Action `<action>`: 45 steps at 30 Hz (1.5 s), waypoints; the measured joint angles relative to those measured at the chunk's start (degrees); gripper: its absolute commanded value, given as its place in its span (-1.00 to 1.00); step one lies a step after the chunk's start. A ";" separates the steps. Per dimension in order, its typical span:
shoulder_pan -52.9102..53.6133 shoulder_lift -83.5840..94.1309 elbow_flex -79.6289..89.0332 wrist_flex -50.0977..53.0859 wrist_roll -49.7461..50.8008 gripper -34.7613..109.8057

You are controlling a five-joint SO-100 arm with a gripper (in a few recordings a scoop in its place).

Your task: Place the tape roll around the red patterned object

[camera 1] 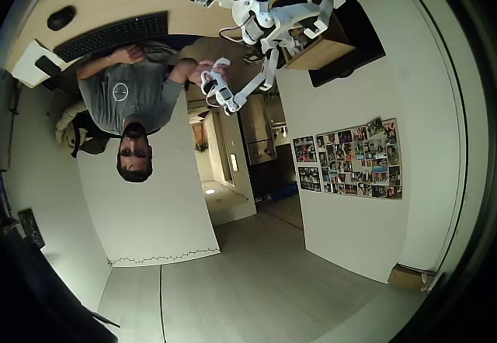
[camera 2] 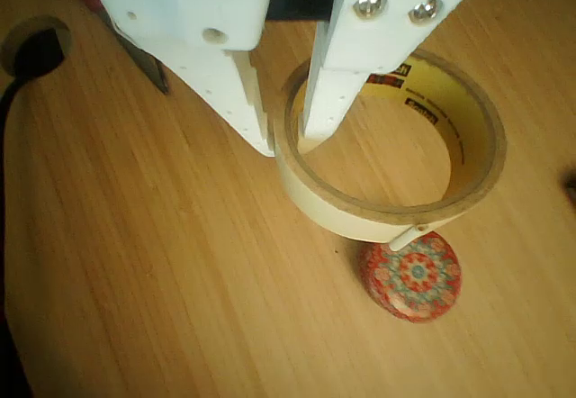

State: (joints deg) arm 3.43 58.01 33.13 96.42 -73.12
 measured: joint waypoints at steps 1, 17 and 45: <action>0.00 0.00 -0.97 0.00 0.00 -0.52; -2.90 -17.93 -24.26 0.00 3.96 -0.52; -2.02 -35.07 -38.67 -5.45 2.11 -0.52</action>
State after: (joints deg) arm 1.41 22.94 -5.54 90.97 -71.02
